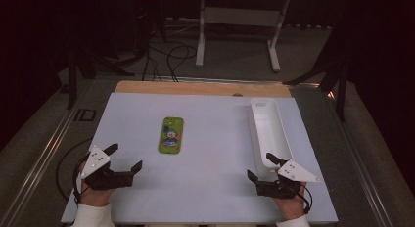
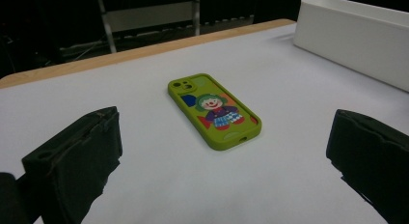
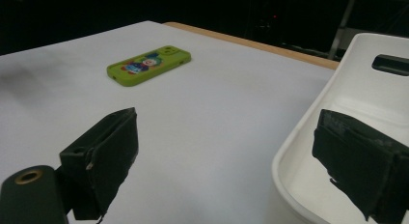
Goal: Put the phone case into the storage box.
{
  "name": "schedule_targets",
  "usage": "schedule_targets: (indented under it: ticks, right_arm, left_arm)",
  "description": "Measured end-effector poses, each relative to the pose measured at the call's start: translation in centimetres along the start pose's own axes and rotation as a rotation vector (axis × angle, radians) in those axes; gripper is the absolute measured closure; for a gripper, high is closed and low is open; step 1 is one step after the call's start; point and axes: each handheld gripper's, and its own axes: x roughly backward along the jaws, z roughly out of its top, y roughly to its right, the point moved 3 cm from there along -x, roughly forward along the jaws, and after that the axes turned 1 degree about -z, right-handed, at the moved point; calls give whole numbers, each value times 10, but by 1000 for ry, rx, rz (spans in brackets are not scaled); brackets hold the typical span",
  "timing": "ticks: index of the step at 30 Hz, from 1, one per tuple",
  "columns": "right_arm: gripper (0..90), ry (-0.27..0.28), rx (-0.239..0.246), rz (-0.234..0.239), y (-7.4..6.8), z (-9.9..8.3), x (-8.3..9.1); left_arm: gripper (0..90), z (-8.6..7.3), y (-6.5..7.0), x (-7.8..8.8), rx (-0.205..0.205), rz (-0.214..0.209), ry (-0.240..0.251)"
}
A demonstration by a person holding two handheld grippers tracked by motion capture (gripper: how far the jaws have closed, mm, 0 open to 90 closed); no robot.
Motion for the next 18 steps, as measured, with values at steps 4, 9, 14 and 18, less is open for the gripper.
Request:
schedule_targets:
  ticks: [4,9,14,18]
  right_arm:
    - [90,4,-2,-8,0,1,0]
    - [90,6,-3,-12,1,1,0]
    - [90,8,-3,-18,1,1,1]
    - [90,5,3,-21,1,1,0]
  left_arm:
    - [0,2,0,-1,1,-1,-7]
    - [0,5,2,-5,-8,-6,-20]
    - [0,9,5,-10,-15,-11,-29]
    - [0,11,5,-14,-20,-12,-37]
